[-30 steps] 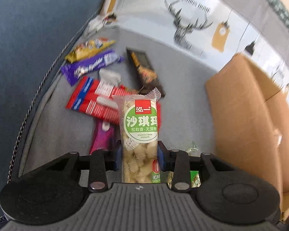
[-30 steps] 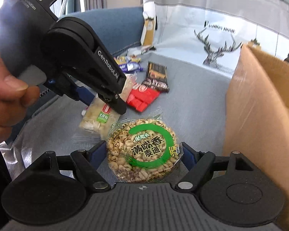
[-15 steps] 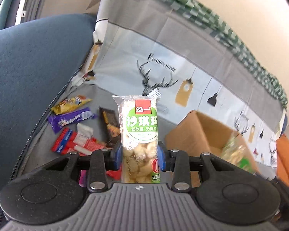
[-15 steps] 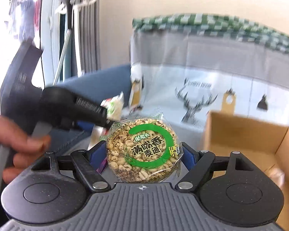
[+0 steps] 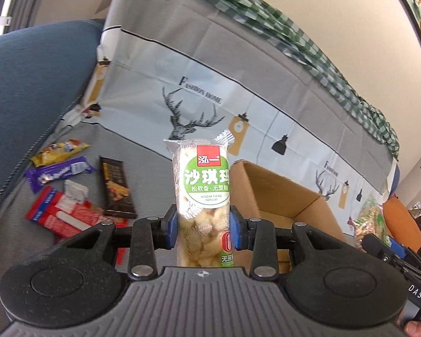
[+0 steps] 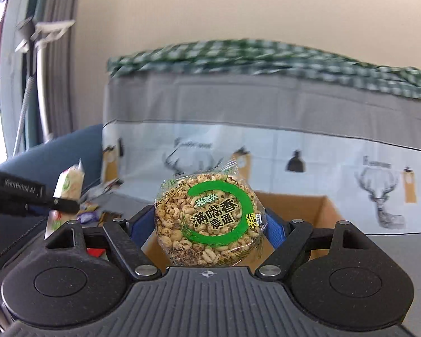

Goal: Organize snacks
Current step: 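Carry the sachima bar and peanut cake over the cardboard box with both tools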

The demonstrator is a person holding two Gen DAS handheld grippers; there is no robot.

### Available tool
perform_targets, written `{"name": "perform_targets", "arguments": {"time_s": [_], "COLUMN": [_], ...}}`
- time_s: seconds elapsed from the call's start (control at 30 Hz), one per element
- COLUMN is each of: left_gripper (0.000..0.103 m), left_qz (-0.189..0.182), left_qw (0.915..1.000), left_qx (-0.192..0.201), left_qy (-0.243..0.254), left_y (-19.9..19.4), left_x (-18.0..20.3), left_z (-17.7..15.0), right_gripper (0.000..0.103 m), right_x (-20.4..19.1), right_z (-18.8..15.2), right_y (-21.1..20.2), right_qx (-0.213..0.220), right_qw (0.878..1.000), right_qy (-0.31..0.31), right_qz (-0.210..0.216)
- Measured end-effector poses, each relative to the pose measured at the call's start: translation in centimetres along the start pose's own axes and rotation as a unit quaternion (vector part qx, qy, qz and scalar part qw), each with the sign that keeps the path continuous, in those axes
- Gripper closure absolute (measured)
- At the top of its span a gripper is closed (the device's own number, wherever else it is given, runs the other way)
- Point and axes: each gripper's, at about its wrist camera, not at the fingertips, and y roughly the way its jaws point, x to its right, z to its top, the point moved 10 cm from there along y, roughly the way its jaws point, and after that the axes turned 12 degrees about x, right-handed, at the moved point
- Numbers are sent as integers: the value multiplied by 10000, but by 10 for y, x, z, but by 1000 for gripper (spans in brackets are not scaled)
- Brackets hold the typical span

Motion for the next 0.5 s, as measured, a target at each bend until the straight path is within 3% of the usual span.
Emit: {"name": "perform_targets", "arguments": {"time_s": [0.5], "left_gripper": [64], "left_qz": [-1009], "left_qw": [9946], "left_qx": [221], "left_qy": [-63], "left_y": [17], "left_x": [91], "left_z": [-16], "right_gripper": [22], "right_x": [90], "right_z": [-11], "right_y": [-21], "right_qx": [-76], "right_qw": [9967], "right_qy": [-14], "right_qz": [-813]}}
